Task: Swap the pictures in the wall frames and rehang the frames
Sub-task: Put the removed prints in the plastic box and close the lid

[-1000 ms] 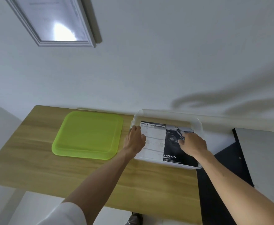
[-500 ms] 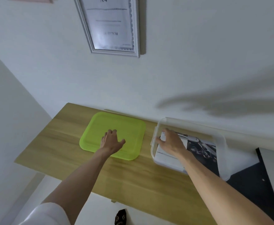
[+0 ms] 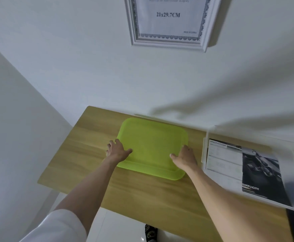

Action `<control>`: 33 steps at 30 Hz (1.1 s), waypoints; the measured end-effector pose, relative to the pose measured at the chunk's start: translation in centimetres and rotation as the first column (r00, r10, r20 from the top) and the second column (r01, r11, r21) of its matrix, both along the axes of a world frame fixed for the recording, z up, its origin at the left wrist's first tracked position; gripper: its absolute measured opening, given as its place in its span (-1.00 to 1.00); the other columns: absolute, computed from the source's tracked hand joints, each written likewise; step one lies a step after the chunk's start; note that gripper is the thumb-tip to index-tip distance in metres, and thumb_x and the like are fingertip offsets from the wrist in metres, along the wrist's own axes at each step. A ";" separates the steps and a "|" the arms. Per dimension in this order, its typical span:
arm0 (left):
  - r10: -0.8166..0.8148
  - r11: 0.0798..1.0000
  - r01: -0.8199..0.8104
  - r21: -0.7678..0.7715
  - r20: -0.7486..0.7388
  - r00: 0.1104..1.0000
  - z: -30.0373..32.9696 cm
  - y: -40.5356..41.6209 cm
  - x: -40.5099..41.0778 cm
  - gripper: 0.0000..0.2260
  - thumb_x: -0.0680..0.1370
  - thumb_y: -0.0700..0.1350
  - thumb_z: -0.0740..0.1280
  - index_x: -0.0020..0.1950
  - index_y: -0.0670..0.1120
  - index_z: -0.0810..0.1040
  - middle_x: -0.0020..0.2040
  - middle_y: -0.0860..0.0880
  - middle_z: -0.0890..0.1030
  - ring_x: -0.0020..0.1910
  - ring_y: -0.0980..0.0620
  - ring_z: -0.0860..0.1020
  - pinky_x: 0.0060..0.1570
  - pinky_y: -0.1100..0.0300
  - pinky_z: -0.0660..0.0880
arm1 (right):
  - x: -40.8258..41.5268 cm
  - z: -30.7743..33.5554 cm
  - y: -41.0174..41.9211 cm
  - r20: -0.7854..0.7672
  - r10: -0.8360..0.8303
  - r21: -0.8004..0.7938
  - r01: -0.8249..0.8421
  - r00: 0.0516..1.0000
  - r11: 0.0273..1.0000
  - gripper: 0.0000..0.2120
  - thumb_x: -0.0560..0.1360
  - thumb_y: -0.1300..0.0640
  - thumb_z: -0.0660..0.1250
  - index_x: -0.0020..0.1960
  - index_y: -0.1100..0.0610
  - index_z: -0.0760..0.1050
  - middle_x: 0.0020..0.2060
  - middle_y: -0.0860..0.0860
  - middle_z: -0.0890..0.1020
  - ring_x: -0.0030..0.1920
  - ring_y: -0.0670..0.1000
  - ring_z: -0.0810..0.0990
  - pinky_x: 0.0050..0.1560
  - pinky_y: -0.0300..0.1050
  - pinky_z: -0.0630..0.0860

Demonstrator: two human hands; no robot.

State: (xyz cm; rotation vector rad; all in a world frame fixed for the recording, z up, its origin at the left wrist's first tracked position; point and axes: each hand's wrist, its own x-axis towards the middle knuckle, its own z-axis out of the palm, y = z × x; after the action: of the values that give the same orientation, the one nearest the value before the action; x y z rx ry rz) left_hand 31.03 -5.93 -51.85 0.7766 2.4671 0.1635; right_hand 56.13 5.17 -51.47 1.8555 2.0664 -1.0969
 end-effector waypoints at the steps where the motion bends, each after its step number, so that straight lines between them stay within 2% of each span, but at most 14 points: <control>1: 0.016 1.000 -0.015 -0.004 0.014 1.000 -0.3 0.1 -0.8 -0.17 0.46 0.23 0.42 0.50 -0.20 0.16 0.50 -0.23 0.19 0.48 -0.23 0.17 0.34 -0.14 0.31 | -0.4 -0.4 0.1 0.014 -0.024 0.006 0.024 1.000 1.000 -0.19 0.55 -0.17 0.31 0.58 0.22 0.04 0.53 0.22 0.19 0.48 0.23 0.29 0.38 0.14 0.41; 4: 0.062 0.998 -0.062 -0.009 0.079 0.995 -1.0 0.2 -2.5 -0.16 0.46 0.23 0.42 0.51 -0.21 0.14 0.49 -0.23 0.19 0.48 -0.22 0.18 0.34 -0.15 0.32 | -1.3 -1.1 0.4 0.040 -0.090 0.034 0.089 0.995 0.995 -0.23 0.57 -0.11 0.32 0.57 0.24 0.06 0.50 0.23 0.21 0.47 0.23 0.28 0.35 0.10 0.41; 7: 0.108 0.993 -0.112 0.038 0.087 0.990 -1.6 0.4 -3.5 -0.23 0.46 0.17 0.45 0.46 -0.22 0.22 0.46 -0.24 0.24 0.44 -0.23 0.24 0.28 -0.13 0.38 | -1.8 -1.5 0.9 0.049 -0.156 0.025 0.155 0.987 0.988 -0.23 0.58 -0.08 0.32 0.58 0.26 0.04 0.49 0.24 0.21 0.47 0.23 0.27 0.34 0.08 0.41; 12: 0.145 0.977 -0.172 0.128 0.195 0.970 -1.9 0.6 -4.1 -0.30 0.40 0.08 0.52 0.39 -0.21 0.33 0.33 -0.19 0.38 0.33 -0.21 0.38 0.21 -0.10 0.43 | -1.7 -2.4 2.0 0.024 -0.305 -0.026 0.305 0.952 0.952 -0.25 0.49 -0.02 0.45 0.50 0.28 0.19 0.41 0.24 0.34 0.37 0.25 0.40 0.22 0.08 0.50; 15: 0.214 0.954 -0.261 0.149 0.271 0.938 -2.4 0.4 -4.7 -0.29 0.29 0.05 0.60 0.32 -0.21 0.42 0.27 -0.18 0.44 0.26 -0.21 0.44 0.19 -0.13 0.47 | -0.7 -3.2 2.5 -0.027 -0.381 -0.105 0.376 0.924 0.921 -0.29 0.38 0.03 0.56 0.40 0.28 0.37 0.31 0.22 0.50 0.25 0.23 0.54 0.13 0.03 0.59; 17: 0.241 0.939 -0.302 0.165 0.311 0.919 -2.6 -0.1 -5.3 -0.23 0.22 0.03 0.63 0.33 -0.20 0.46 0.28 -0.17 0.48 0.25 -0.21 0.47 0.22 -0.16 0.48 | 0.2 -3.7 2.9 -0.088 -0.404 -0.188 0.383 0.911 0.905 -0.28 0.30 0.04 0.63 0.35 0.26 0.46 0.26 0.18 0.58 0.20 0.20 0.60 0.16 0.03 0.59; 21: 0.251 0.916 -0.346 0.203 0.383 0.889 -0.7 -1.1 -5.8 -0.17 0.21 -0.03 0.65 0.41 -0.18 0.41 0.32 -0.17 0.49 0.27 -0.21 0.49 0.24 -0.14 0.47 | 1.6 -4.1 4.0 -0.211 -0.414 -0.268 0.355 0.885 0.896 -0.12 0.16 -0.03 0.70 0.37 0.22 0.46 0.26 0.10 0.60 0.23 0.16 0.59 0.23 0.08 0.55; 23: 0.254 0.903 -0.368 0.224 0.413 0.875 0.2 -1.4 -5.9 -0.19 0.20 -0.02 0.65 0.38 -0.15 0.45 0.28 -0.14 0.53 0.22 -0.19 0.52 0.18 -0.11 0.50 | 1.6 -2.3 3.7 -0.276 -0.415 -0.260 0.348 0.867 0.901 -0.06 0.05 -0.08 0.71 0.34 0.17 0.47 0.16 0.05 0.65 0.14 0.11 0.64 0.14 0.05 0.60; 26: 0.235 0.887 -0.373 0.274 0.427 0.873 1.5 -1.4 -5.2 -0.19 0.12 0.04 0.66 0.32 -0.10 0.51 0.20 -0.10 0.60 0.14 -0.13 0.58 0.14 -0.08 0.53 | 2.3 0.0 3.5 -0.317 -0.375 -0.175 0.335 0.871 0.926 -0.34 0.18 -0.04 0.68 0.19 0.13 0.55 0.03 0.00 0.66 0.00 0.04 0.65 -0.13 -0.18 0.60; 28: 0.207 0.880 -0.361 0.309 0.435 0.876 2.5 -1.1 -3.8 -0.24 0.15 0.04 0.66 0.30 -0.11 0.54 0.15 -0.11 0.63 0.10 -0.12 0.60 0.15 -0.08 0.54 | 3.7 1.1 3.6 -0.319 -0.357 -0.111 0.339 0.878 0.934 -0.41 0.20 -0.06 0.66 0.14 0.12 0.58 0.00 0.00 0.69 -0.02 0.05 0.67 -0.12 -0.18 0.59; 31: 0.181 0.863 -0.357 0.358 0.441 0.879 4.1 -0.1 -0.5 -0.30 0.19 0.00 0.67 0.27 -0.15 0.57 0.13 -0.13 0.64 0.09 -0.13 0.61 0.15 -0.06 0.54 | 7.4 2.5 4.1 -0.334 -0.354 -0.060 0.355 0.874 0.933 -0.59 0.28 0.09 0.64 0.08 0.14 0.65 -0.03 0.07 0.72 -0.04 0.05 0.68 -0.15 -0.20 0.52; 33: 0.153 0.869 -0.333 0.366 0.441 0.884 4.6 0.8 2.5 -0.32 0.17 0.02 0.67 0.22 -0.16 0.60 0.11 -0.11 0.66 0.08 -0.12 0.62 0.11 -0.01 0.55 | 10.7 3.0 4.5 -0.320 -0.363 -0.036 0.372 0.875 0.928 -0.64 0.29 0.11 0.63 0.04 0.14 0.66 -0.06 0.08 0.72 -0.08 0.05 0.69 -0.16 -0.19 0.53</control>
State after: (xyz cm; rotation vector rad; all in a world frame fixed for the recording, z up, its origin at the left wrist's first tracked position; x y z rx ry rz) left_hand 33.48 -5.15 -47.28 0.5190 2.1390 0.9076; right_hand 66.87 9.65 -48.49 2.2813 1.9274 -1.5637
